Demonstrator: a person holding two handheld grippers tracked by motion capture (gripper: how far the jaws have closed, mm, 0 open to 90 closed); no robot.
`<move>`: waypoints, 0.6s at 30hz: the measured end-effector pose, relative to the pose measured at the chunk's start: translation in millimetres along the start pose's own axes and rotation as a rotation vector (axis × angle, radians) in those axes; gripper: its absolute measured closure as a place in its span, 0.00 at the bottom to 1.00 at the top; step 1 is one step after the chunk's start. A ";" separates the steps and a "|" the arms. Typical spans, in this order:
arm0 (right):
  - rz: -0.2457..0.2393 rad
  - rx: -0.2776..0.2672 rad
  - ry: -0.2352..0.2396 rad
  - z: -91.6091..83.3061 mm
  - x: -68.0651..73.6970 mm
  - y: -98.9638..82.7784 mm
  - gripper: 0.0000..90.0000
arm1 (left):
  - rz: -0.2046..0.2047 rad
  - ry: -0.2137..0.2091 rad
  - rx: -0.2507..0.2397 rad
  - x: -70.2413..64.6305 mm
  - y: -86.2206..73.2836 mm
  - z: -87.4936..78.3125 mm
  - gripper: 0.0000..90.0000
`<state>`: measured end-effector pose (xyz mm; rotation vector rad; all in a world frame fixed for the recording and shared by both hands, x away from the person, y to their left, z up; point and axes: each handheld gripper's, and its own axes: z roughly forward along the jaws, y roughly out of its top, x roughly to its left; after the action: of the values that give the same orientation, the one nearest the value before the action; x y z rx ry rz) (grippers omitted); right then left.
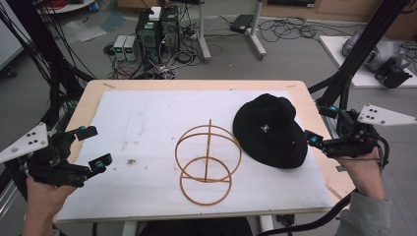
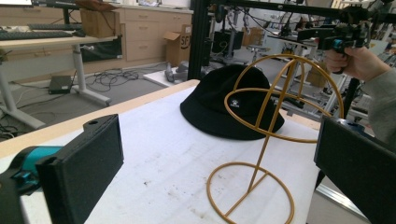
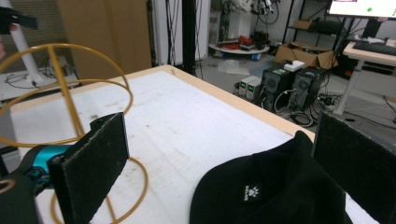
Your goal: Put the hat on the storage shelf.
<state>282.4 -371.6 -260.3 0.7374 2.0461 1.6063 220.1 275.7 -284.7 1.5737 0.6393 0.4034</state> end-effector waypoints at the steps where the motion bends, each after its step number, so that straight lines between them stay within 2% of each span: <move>1: -0.004 0.008 -0.004 6.2 -3.9 2.1 0.03 | -0.002 -0.001 0.001 0.2 -0.5 -0.2 0.02; 5: -0.002 0.011 -0.006 16.3 -10.1 6.0 0.03 | -0.003 -0.005 0.006 0.1 -1.9 -0.9 0.02; 13: -0.004 0.071 -0.007 42.9 -30.7 10.8 0.03 | 0.001 -0.005 0.007 -0.8 -3.1 -4.5 0.02; 18: 0.005 0.071 -0.004 51.2 -39.5 9.8 0.03 | -0.007 0.003 0.007 1.0 -4.6 -6.4 0.02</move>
<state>346.2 -357.4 -262.3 0.7708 2.1095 1.5407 216.3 281.4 -288.7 1.5776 0.6486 0.3985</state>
